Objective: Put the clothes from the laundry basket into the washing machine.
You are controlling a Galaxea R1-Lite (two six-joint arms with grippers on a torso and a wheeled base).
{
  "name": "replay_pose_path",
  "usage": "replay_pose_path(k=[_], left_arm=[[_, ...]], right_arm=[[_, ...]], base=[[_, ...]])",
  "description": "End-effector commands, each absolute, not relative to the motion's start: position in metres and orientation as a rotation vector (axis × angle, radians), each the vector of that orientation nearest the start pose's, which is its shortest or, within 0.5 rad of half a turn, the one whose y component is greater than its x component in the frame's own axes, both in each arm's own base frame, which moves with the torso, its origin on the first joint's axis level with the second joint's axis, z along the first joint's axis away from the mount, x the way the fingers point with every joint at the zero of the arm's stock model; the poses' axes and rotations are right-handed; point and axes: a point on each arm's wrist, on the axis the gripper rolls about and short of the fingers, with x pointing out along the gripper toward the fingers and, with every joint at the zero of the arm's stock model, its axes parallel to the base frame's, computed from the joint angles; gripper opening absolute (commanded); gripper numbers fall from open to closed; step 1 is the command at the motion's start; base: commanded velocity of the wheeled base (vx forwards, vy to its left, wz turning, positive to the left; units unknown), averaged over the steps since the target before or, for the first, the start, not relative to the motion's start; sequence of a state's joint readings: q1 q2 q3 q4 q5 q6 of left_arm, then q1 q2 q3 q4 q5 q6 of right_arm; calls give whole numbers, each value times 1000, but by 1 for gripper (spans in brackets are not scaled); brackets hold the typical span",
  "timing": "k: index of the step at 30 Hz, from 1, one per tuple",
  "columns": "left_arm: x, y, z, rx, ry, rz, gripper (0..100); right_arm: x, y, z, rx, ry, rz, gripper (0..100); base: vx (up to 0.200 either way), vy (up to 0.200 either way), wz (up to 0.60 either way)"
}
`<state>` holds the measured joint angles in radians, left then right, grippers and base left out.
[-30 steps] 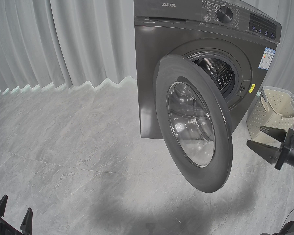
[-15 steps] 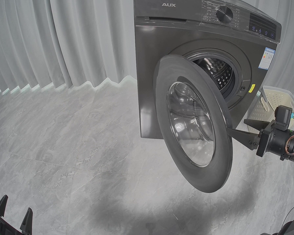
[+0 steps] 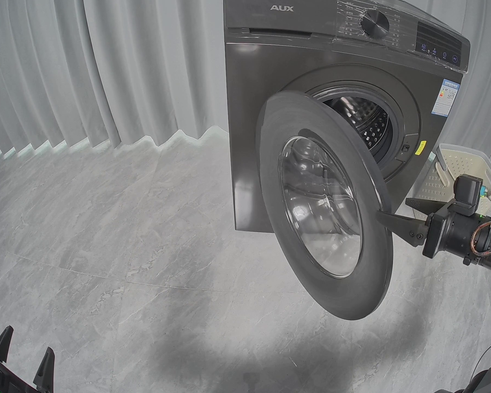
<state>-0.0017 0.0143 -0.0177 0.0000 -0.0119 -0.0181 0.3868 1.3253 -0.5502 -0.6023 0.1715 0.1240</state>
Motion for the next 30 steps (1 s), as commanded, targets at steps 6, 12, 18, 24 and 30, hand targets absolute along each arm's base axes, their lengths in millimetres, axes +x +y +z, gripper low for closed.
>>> replay_pose_path(k=[6,12,18,24,30], left_arm=[[-23,0,76,-20,-1,-14,100],[-23,0,76,-18,-1,-14,100],[-23,0,76,-18,-3,-14,100],[-23,0,76,-18,-1,-14,100],[-23,0,76,-20,-1,-14,100]], right_arm=[[197,71,208,106,194,465,100],[207,42,213,96,160,325,100],[213,24,219,102,121,240,100],[221,6,221,105,115,148,100],[220,-6,220,82,114,100,100]], base=[[0,0,0],[0,0,0],[0,0,0],[0,0,0],[0,0,0]])
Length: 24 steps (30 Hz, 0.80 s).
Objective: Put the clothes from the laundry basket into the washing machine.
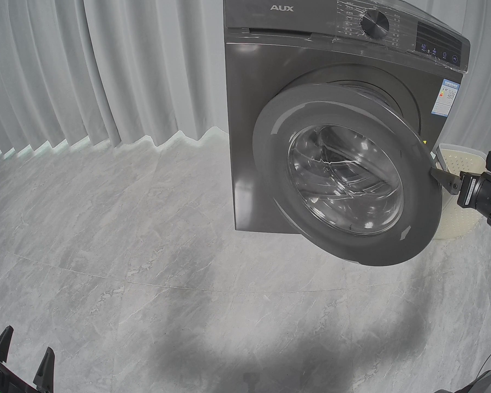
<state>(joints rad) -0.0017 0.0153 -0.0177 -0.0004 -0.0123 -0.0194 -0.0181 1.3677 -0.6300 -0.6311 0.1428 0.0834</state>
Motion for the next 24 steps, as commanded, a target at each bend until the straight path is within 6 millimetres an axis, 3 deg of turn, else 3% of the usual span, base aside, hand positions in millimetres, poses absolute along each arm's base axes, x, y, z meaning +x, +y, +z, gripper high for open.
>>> replay_pose_path(k=[1,5,15,17,24], left_arm=[[-23,0,76,-20,-1,-14,100],[-23,0,76,-20,-1,-14,100],[-23,0,76,-20,-3,-14,100],[-23,0,76,-20,-3,-14,100],[-23,0,76,-17,-1,-14,100]], right_arm=[[219,-6,219,75,116,97,100],[207,-5,211,21,142,107,100],[147,9,169,-80,327,306,100],[140,14,169,-78,336,350,100],[142,16,173,-20,337,351,100]], base=[[0,0,0],[0,-150,0],[0,-200,0],[0,-200,0],[0,0,0]])
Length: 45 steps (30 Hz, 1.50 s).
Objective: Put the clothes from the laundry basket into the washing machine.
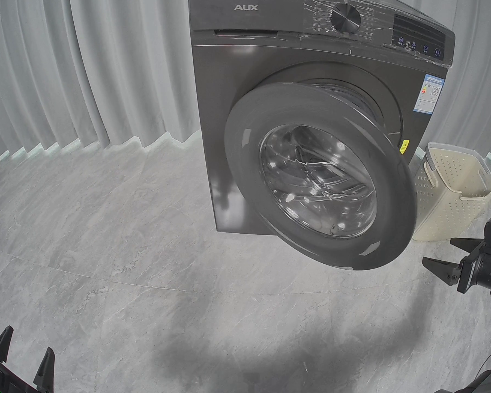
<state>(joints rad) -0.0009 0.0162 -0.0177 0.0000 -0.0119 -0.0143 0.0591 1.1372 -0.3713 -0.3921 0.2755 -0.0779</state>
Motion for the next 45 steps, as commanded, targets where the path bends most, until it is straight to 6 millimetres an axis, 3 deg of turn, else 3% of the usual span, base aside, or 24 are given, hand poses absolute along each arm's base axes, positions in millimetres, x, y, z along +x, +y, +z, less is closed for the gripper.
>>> replay_pose_path(k=[1,14,24,33,38,42,45], left_arm=[[-23,0,76,-18,-3,-12,100],[-23,0,76,-20,-3,-11,100],[-23,0,76,-23,-3,-11,100],[-23,0,76,-21,-3,-11,100],[-23,0,76,-21,-3,-11,100],[-23,0,76,-21,-3,-11,100],[-23,0,76,-21,-1,-11,100]], right_arm=[[143,18,174,24,341,352,100],[166,24,184,70,353,369,100],[181,27,176,60,400,323,100],[219,11,188,80,212,72,100],[218,9,186,83,212,63,100],[208,12,174,76,260,91,100],[192,25,165,68,287,195,100]], base=[[0,0,0],[185,0,0],[0,0,0],[0,0,0],[0,0,0],[0,0,0],[0,-67,0]])
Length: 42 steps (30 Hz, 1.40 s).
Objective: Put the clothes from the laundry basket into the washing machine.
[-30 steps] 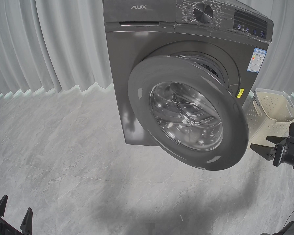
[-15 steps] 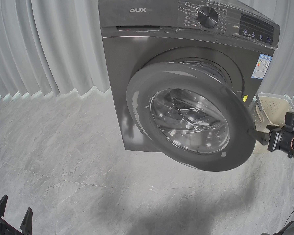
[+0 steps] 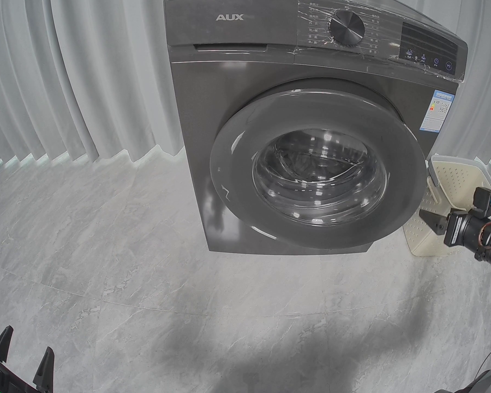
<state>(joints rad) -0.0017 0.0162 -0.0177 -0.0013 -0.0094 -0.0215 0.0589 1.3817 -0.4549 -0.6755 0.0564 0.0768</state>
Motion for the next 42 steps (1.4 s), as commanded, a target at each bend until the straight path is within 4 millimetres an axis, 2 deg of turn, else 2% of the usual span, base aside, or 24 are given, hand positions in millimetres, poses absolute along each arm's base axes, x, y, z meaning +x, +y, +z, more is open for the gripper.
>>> replay_pose_path(k=[1,5,10,11,20,25,32,35,42], left_arm=[[-23,0,76,-21,-1,-11,100],[-23,0,76,-21,-3,-11,100],[-23,0,76,-21,-3,-12,100],[-23,0,76,-21,-3,-12,100],[-23,0,76,-21,-1,-14,100],[-23,0,76,-21,-1,-14,100],[-23,0,76,-21,-3,-14,100],[-23,0,76,-23,-3,-12,100],[-23,0,76,-23,-3,-12,100]], right_arm=[[188,29,164,68,292,233,100],[176,44,162,65,288,346,100],[177,51,167,66,268,383,100],[177,51,168,67,266,386,0],[179,61,180,98,181,438,0],[179,64,181,103,179,454,0],[180,65,183,195,197,452,0],[181,65,178,199,219,448,0],[183,65,178,199,220,445,0]], base=[[0,-200,0],[0,-200,0],[0,-120,0],[0,0,0],[0,0,0],[200,0,0],[200,0,0],[0,0,0],[0,-200,0]])
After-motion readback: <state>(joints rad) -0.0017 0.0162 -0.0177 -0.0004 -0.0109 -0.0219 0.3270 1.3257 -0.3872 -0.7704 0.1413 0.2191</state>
